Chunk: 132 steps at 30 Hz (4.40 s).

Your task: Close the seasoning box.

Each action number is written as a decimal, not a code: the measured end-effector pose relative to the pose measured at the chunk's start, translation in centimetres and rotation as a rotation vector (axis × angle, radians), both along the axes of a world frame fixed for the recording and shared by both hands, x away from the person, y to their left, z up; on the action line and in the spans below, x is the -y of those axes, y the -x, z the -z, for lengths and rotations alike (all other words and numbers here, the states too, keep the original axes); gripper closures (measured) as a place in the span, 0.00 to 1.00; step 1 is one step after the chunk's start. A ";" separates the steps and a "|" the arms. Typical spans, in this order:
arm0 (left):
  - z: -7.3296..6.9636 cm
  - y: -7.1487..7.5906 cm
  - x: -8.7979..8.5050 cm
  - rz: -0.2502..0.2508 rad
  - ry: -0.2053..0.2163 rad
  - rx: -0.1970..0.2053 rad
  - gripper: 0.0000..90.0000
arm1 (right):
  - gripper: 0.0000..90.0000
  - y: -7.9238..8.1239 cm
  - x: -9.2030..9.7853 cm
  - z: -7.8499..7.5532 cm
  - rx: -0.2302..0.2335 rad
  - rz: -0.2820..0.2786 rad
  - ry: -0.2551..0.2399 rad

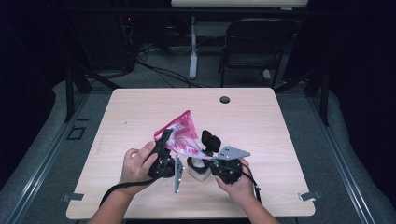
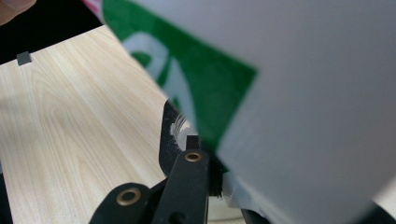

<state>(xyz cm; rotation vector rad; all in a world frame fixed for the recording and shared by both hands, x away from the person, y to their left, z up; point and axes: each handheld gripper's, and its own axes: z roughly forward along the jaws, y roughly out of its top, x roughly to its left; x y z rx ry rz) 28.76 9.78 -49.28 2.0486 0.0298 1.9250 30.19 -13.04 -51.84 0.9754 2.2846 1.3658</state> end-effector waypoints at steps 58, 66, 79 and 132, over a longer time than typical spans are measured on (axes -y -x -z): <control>1.3 -1.2 -2.7 -0.045 0.161 -0.217 0.76 | 1.00 -0.8 -0.4 -1.4 0.039 -0.011 -0.043; 1.8 -1.4 -3.3 -0.052 0.212 -0.275 0.76 | 1.00 -1.0 -0.7 -1.6 0.047 -0.021 -0.045; 2.1 -1.3 -3.7 -0.067 0.254 -0.331 0.76 | 1.00 -1.4 -1.0 -1.9 0.057 -0.028 -0.061; 4.4 -2.3 -4.8 -0.071 0.420 -0.617 0.77 | 0.99 -2.3 -1.8 -1.9 0.048 -0.049 -0.074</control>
